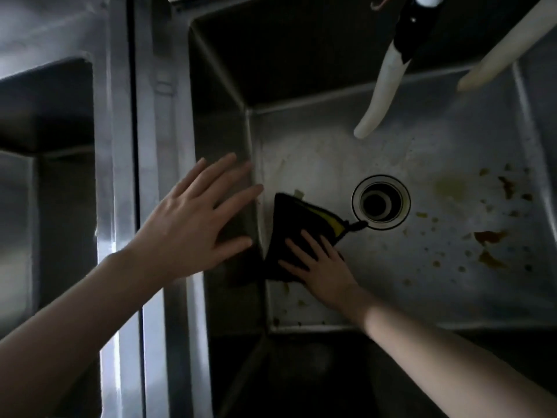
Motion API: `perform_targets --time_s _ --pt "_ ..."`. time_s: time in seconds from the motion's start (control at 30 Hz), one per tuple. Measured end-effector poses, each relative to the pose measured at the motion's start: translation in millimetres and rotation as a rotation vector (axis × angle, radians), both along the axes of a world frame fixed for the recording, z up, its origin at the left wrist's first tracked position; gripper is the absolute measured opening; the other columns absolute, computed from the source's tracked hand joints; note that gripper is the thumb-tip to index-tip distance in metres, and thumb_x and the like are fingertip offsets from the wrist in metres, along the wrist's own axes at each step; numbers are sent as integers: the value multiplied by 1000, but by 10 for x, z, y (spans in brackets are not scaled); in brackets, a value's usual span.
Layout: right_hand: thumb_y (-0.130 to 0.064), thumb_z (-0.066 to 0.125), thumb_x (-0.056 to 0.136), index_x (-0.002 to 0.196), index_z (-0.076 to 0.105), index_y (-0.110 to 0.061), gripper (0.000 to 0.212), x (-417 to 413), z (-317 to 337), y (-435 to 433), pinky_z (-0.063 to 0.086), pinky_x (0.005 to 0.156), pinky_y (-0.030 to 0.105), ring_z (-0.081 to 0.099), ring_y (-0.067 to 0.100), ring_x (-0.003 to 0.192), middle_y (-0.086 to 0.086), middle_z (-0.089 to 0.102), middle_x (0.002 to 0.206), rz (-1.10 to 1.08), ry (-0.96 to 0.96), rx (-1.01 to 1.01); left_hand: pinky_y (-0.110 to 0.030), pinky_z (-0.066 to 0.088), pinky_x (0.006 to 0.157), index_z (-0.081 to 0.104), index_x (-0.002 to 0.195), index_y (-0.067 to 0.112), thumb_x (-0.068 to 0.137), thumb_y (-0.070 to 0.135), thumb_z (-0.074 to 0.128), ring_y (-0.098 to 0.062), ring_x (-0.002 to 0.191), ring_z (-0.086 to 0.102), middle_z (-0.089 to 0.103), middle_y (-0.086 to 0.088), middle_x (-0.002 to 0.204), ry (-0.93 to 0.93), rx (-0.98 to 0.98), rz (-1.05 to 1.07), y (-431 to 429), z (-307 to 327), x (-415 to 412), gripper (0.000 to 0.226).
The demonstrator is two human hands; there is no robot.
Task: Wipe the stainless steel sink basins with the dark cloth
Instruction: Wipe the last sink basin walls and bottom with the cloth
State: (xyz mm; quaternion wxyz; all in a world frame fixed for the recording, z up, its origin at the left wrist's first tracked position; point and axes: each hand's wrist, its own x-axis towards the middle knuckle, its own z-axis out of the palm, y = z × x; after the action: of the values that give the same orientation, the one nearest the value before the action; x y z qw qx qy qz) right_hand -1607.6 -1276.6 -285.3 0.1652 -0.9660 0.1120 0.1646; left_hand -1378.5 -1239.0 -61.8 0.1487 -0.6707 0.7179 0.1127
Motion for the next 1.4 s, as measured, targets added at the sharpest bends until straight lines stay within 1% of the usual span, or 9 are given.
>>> perform_targets --time_s 0.2,0.4,0.47,0.6,0.8,0.9,1.03,1.23,1.4 --pt "-32 77 70 137 48 -39 73 -174 -76 26 31 106 55 36 37 136 2 42 149 58 -69 9 -47 7 119 3 153 17 71 86 35 -25 148 -4 -7 -10 161 -7 19 175 105 169 234 112" --pt "-32 51 86 140 46 -31 54 679 -112 -368 29 108 54 37 38 136 6 43 148 -220 -187 -10 -41 -3 121 -4 151 6 65 90 38 -24 148 -8 -11 -12 160 -39 45 178 82 106 270 128" --pt "-30 57 89 146 34 -32 62 1018 -81 -582 20 113 52 25 37 142 5 32 154 -317 -151 -15 -43 -2 121 -3 151 5 64 91 38 -25 148 -7 -10 -12 160 -28 36 176 88 79 292 129" --pt "-27 38 100 152 7 -33 61 1380 -45 -846 3 117 48 -3 32 147 0 4 161 -430 -115 -8 -49 -2 120 -1 151 3 62 93 36 -26 148 -6 -9 -14 160 -35 12 198 83 57 292 131" --pt "-20 38 96 145 39 -14 49 1357 23 -401 25 113 51 25 36 142 11 38 150 -607 -290 324 -47 -4 120 -4 150 2 62 91 39 -26 148 -9 -11 -15 160 -25 1 218 70 83 279 132" --pt "-17 43 99 147 33 -12 49 1177 105 19 22 117 37 28 31 141 11 38 150 -697 -372 607 -49 -2 120 -9 149 3 61 92 36 -26 147 -12 -15 -15 159 -34 25 205 67 86 284 134" --pt "-20 45 101 148 29 -20 50 1046 396 355 20 108 15 28 17 141 2 29 155 -881 -387 890 -55 6 119 -5 150 2 74 84 30 -28 148 -9 -13 -16 159 17 69 120 80 155 393 117" --pt "-25 43 101 148 31 -29 48 1051 1016 350 16 108 7 22 -3 139 -16 27 153 -885 -536 1077 -53 6 119 14 151 6 91 43 33 -22 149 4 7 -9 161 194 -120 215 104 125 422 73" --pt "-21 41 102 148 31 -26 47 1626 1203 -279 19 115 20 26 3 139 -8 31 154 -952 -607 1123 -57 6 118 23 149 6 88 39 36 -24 148 12 17 -9 159 225 -204 214 126 85 468 71"
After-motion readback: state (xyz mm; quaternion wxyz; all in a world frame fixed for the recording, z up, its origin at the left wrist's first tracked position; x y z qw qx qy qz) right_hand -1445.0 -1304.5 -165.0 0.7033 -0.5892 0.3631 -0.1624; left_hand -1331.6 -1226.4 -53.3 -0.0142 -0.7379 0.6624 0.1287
